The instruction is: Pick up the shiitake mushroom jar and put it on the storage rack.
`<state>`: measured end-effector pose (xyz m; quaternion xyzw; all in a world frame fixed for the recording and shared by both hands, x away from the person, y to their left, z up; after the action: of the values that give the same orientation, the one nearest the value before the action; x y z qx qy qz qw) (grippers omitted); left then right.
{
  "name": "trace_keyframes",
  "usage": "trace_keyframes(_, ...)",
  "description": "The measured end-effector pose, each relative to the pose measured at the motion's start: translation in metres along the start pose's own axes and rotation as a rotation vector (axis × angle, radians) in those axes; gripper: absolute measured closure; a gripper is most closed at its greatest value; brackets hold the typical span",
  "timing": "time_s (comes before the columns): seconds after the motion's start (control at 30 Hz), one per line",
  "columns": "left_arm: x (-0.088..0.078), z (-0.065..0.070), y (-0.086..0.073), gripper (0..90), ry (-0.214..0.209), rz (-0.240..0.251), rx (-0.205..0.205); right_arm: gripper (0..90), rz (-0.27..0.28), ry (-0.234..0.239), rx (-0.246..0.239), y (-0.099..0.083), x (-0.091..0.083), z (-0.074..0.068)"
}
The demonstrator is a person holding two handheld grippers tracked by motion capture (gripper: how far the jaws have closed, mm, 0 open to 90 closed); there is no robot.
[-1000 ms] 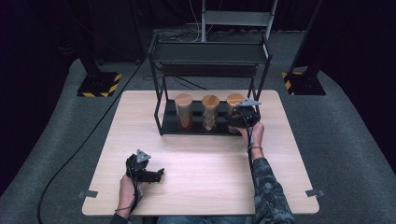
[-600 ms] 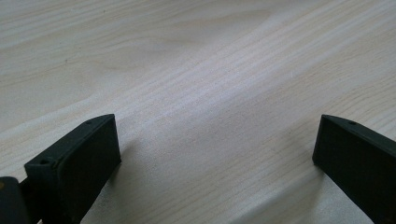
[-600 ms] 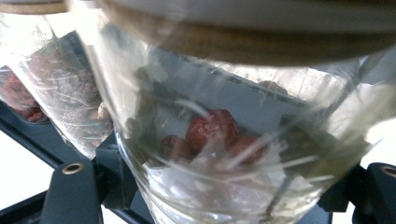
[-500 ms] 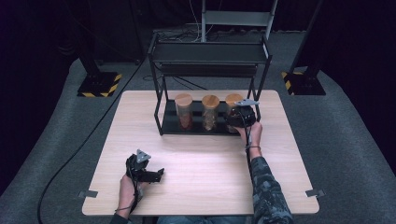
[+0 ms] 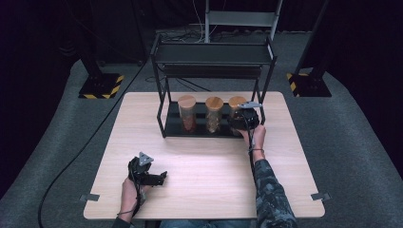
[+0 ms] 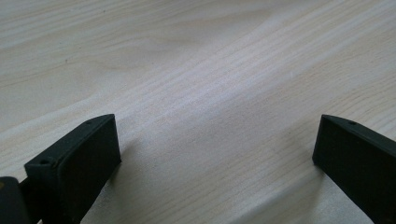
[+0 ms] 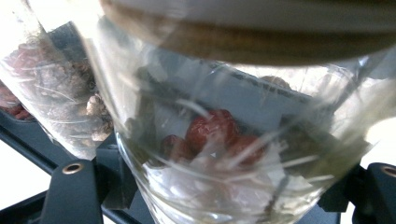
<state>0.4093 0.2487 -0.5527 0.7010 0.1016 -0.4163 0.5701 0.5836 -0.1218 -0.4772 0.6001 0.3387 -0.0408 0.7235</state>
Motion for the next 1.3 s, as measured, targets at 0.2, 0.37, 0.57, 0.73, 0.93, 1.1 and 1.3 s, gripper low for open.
trace_keyframes(0.2, 0.0, 0.0, 0.0, 0.0, 0.0, 0.0, -0.001, 24.4, -0.002, 0.001, -0.002, -0.001, 0.002, -0.001)
trace_keyframes(0.37, 0.0, 0.0, 0.0, 0.0, 0.0, 0.0, -0.001, 24.4, 0.002, 0.0, 0.004, -0.002, 0.004, -0.002)
trace_keyframes(0.57, 0.0, 0.0, 0.0, 0.0, 0.0, 0.0, 0.0, 24.4, 0.01, -0.005, 0.01, -0.003, 0.006, -0.003)
trace_keyframes(0.73, 0.0, 0.0, 0.0, 0.0, -0.001, 0.0, 0.001, 24.4, 0.017, -0.008, 0.017, -0.004, 0.007, -0.002)
trace_keyframes(0.93, 0.0, 0.0, 0.0, 0.0, 0.0, 0.0, 0.001, 24.4, 0.036, -0.001, 0.04, -0.007, 0.007, 0.0)
trace_keyframes(1.1, 0.0, 0.0, 0.0, 0.0, 0.0, 0.0, 0.001, 24.4, 0.046, -0.002, 0.066, -0.01, 0.007, 0.004)
trace_keyframes(1.3, 0.0, 0.0, 0.0, 0.0, 0.0, 0.0, 0.001, 24.2, 0.05, -0.011, 0.063, -0.011, 0.007, 0.003)
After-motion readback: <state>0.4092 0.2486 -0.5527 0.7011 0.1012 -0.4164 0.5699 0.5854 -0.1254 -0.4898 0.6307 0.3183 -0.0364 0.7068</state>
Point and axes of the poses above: each handheld gripper's, and its own axes: x roughly forward along the jaws, y roughly out of its top, z roughly to its right, the point moved 3 cm from there along x, roughly forward along the jaws
